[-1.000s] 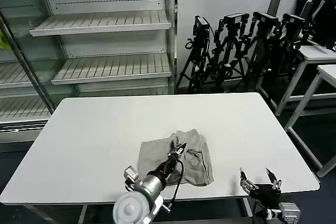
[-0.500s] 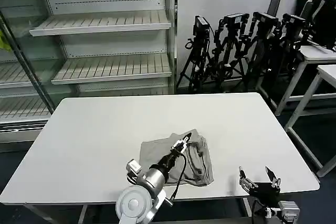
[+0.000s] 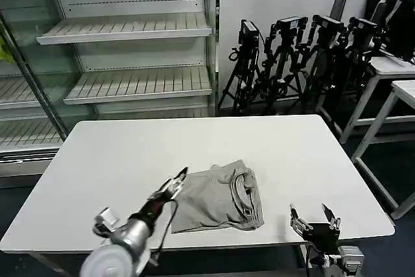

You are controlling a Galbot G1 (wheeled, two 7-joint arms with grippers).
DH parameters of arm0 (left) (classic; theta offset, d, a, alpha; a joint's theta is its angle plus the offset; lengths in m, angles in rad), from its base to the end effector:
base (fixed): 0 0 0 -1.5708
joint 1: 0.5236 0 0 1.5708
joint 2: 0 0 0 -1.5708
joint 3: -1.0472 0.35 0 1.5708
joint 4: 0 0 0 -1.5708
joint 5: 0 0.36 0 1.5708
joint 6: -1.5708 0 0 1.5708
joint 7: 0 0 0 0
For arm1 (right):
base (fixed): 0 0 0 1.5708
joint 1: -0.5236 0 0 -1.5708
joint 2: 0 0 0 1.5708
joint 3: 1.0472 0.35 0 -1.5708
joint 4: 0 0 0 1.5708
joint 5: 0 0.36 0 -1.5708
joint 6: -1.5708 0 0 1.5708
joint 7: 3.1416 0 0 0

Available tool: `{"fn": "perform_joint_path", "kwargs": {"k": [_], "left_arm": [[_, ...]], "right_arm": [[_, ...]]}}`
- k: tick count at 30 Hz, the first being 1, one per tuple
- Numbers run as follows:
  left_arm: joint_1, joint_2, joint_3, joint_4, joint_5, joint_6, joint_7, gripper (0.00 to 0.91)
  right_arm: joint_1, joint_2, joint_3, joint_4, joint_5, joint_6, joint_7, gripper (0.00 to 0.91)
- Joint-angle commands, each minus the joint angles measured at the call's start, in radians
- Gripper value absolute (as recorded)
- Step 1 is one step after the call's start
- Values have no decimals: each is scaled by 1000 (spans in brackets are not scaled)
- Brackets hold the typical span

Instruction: Fold and organize the clothes.

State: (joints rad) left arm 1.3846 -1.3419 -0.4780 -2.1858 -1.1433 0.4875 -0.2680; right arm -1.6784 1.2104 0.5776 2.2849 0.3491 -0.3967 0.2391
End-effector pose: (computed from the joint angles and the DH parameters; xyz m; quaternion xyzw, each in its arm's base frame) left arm 0.2303 0.0192 -0.2309 -0.1217 -0.8931 0.3877 0.1931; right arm 0.1593 -0.0540 -0.2424 -0.0190 -0.9857 0.0232 0.1659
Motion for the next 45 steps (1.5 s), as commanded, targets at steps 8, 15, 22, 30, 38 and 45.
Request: {"fn": "perform_joint_path", "kwargs": {"k": [8, 15, 22, 30, 38, 45], "left_arm": [[42, 127, -69, 153, -168, 92, -7, 907], [27, 127, -37, 189, -167, 93, -12, 907], [19, 111, 29, 141, -202, 94, -33, 907], [-38, 106, 98, 160, -179, 93, -40, 907], [-128, 133, 191, 163, -119, 92, -111, 907], [-208, 147, 245, 193, -120, 92, -176, 907]], "right_arm": [[-5, -6, -1, 8, 3, -4, 0, 907], [-10, -11, 11, 17, 11, -6, -1, 907], [-10, -6, 12, 18, 11, -6, 0, 907], [-18, -3, 23, 12, 11, -5, 0, 907], [-7, 1, 17, 4, 8, -16, 3, 907], [-3, 11, 13, -1, 3, -22, 5, 907]]}}
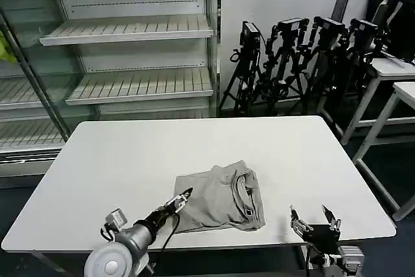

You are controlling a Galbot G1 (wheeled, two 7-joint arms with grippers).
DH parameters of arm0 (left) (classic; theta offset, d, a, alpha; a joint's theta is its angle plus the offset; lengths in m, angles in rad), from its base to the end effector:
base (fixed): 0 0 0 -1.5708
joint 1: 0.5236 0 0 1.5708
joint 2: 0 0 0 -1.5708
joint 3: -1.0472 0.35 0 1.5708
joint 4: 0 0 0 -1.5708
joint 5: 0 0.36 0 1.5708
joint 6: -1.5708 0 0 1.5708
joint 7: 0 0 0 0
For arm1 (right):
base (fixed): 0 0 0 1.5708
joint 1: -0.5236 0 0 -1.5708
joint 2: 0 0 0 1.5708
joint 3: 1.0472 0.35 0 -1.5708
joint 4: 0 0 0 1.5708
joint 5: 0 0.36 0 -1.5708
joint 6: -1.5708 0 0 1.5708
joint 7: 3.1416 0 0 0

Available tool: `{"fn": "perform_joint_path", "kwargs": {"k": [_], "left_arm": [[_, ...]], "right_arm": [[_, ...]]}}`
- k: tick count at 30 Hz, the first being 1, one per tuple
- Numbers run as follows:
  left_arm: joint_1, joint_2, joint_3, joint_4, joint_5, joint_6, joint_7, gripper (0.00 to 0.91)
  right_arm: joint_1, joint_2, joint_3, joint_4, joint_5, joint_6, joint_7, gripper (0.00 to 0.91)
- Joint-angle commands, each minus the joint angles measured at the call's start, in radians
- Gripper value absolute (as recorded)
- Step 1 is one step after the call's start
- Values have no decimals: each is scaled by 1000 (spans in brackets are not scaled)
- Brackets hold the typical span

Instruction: Fold and organize the clothes.

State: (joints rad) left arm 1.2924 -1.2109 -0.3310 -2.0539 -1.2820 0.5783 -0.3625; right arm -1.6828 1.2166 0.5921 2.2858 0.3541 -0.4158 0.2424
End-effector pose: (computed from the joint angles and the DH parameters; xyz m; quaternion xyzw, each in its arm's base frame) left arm 0.2568 0.0073 -0.2628 -0.1561 -0.8637 0.3521 0.3250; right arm 0.1586 -0.0570 -0.2418 -0.0272 -0.9839 0.0233 0.1749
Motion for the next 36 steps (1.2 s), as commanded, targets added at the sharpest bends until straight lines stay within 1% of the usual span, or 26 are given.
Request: {"fn": "perform_joint_path", "kwargs": {"k": [1, 2, 3, 4, 5, 6, 20, 32, 36], "left_arm": [[-122, 16, 104, 62, 17, 1, -86, 907], [-124, 16, 105, 62, 16, 1, -89, 907], [-128, 15, 106, 63, 17, 1, -93, 856], [-131, 13, 105, 65, 17, 0, -96, 645], [-132, 13, 105, 66, 17, 0, -98, 232], [-132, 13, 103, 65, 16, 0, -98, 20], [-80, 23, 29, 23, -55, 0, -88, 20], [-36, 6, -84, -12, -190, -1, -65, 20], [-17, 15, -141, -30, -213, -1, -66, 20]], "right_arm": [[3, 5, -1, -2, -2, -3, 1, 907], [4, 6, -1, -2, -2, -4, 2, 907], [5, 8, -2, -3, -3, -5, 2, 907], [6, 9, -3, -2, -3, -6, 3, 907], [6, 10, -3, -1, -3, -6, 3, 907], [7, 11, -4, 0, -4, -8, 3, 907], [6, 25, -21, 17, -13, -16, 7, 907], [8, 22, -33, 33, -14, -22, 10, 907], [20, 13, -35, 30, -7, -25, 10, 907]]}}
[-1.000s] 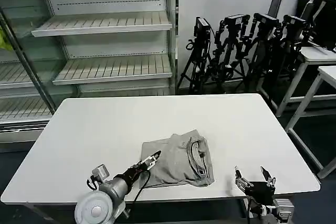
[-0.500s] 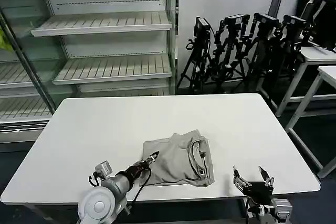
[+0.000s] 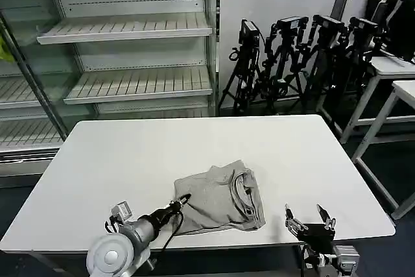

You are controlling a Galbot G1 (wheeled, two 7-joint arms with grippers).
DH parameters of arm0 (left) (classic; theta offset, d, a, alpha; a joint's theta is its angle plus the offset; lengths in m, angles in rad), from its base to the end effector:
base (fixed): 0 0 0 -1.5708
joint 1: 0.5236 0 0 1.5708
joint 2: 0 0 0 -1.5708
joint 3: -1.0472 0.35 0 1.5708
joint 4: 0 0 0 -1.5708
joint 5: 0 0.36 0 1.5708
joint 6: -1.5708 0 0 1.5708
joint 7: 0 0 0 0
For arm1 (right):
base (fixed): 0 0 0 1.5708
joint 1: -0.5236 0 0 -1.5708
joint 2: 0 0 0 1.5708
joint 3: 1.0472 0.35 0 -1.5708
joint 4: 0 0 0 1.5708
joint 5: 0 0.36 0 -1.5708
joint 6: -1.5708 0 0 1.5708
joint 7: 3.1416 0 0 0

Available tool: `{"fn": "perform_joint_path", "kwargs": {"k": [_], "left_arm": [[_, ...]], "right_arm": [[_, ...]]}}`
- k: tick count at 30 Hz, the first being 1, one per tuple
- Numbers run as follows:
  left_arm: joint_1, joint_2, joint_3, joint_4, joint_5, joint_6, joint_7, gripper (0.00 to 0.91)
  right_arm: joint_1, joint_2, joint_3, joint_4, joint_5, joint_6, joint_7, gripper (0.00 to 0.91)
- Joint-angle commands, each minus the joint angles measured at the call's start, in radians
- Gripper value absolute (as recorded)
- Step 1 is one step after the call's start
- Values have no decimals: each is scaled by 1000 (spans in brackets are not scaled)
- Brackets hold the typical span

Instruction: Fold and organize the clothes.

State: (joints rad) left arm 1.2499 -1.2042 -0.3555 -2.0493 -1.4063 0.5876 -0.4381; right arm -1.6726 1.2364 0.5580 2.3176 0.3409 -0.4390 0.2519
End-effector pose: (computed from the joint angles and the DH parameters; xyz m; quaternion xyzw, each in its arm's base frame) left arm 0.2701 0.0161 -0.2507 -0.1440 -0.8511 0.3813 0.3309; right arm 0.1575 -0.0432 -0.2329 -0.0183 -0.9850 0.0150 0.1708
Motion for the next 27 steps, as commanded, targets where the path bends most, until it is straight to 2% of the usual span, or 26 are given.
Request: {"fn": "perform_joint_path", "kwargs": {"k": [1, 6, 14, 17, 20, 23, 24, 27], "left_arm": [[35, 24, -148, -38, -102, -10, 8, 20], [88, 128, -319, -20, -186, -8, 6, 20], [188, 382, -716, 122, -352, -4, 24, 20], [201, 445, -771, 128, -387, -5, 20, 20], [167, 448, -734, 40, -431, -6, -12, 20], [109, 394, -623, -78, -392, -9, -23, 20], [87, 371, -577, -92, -383, -9, -26, 20], [-30, 286, -327, -103, -272, -11, -32, 20]], "right_arm": [[16, -10, -1, -4, 10, -3, 1, 907], [53, -24, -11, -19, 34, -9, 2, 907], [136, -44, -50, -59, 77, -13, 3, 907], [164, -45, -67, -69, 81, -14, 3, 907], [175, -41, -82, -72, 78, -17, 4, 907], [173, -39, -88, -72, 69, -19, 4, 907], [170, -39, -88, -70, 61, -19, 3, 907], [157, -40, -82, -67, 40, -19, 1, 907]]}}
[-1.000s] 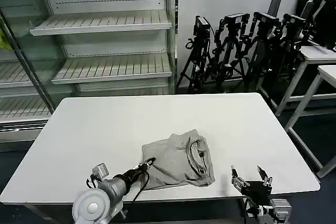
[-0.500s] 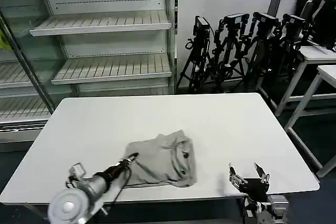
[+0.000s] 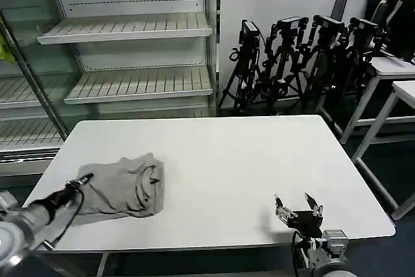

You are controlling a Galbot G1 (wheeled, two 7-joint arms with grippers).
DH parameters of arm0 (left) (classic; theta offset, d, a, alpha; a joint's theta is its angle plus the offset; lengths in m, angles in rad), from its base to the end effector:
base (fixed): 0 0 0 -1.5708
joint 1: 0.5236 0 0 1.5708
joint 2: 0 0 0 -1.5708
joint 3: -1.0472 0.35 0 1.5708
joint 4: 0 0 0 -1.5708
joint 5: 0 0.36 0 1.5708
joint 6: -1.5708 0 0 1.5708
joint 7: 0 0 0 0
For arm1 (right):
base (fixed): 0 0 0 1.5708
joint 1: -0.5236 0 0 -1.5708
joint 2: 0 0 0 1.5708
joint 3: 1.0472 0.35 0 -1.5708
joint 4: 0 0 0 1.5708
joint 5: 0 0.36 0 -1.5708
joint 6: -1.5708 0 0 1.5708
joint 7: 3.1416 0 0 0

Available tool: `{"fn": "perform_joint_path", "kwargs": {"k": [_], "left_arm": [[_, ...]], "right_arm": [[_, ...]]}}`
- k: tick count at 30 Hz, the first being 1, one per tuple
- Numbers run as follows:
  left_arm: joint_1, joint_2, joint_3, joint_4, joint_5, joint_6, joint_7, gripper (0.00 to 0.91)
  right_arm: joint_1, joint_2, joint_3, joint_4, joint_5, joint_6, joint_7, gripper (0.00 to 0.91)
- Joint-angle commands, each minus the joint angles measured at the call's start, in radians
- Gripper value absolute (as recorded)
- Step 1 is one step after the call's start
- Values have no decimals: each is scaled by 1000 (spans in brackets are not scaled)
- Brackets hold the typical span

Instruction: Fold and organize the clothes.

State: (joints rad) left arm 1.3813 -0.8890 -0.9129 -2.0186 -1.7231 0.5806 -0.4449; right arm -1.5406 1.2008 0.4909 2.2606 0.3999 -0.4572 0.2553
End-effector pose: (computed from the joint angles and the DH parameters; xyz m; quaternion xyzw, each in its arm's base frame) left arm 0.2596 0.2180 -0.1675 0.0097 -0.8960 0.3758 0.2364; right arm 0.1895 -0.0353 -0.2336 0.0153 -0.9872 -0.0020 0.1586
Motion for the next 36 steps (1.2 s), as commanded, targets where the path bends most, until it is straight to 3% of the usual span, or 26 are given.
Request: {"fn": "perform_joint_path", "kwargs": {"k": [1, 7, 11, 23, 27, 29, 30, 32, 36], "left_arm": [[-220, -72, 329, -116, 86, -4, -28, 20], [-432, -321, 668, 16, 255, -4, -39, 20], [-523, -450, 791, 85, 329, -3, -50, 20], [-673, -675, 921, 391, 464, -5, -38, 20], [-680, -703, 939, 447, 501, -5, -28, 20], [-675, -704, 943, 445, 517, -4, -10, 756], [-672, -702, 942, 438, 527, -4, -1, 907], [-663, -692, 941, 410, 583, -4, 42, 907], [-631, -634, 964, 324, 874, -9, 143, 907]], "right_arm": [[15, -5, -10, -6, -28, 1, -3, 907], [-24, -1, 0, -7, -67, 11, -8, 907], [-36, -2, 13, -7, -72, 15, -9, 907], [-36, -9, 36, -25, -59, 30, -14, 907], [-25, -10, 31, -27, -53, 27, -12, 907], [-20, -11, 30, -27, -51, 24, -9, 907], [-17, -11, 29, -26, -49, 23, -9, 907], [-13, -12, 28, -25, -49, 23, -9, 907], [-15, -14, 27, -19, -49, 25, -13, 907]]}}
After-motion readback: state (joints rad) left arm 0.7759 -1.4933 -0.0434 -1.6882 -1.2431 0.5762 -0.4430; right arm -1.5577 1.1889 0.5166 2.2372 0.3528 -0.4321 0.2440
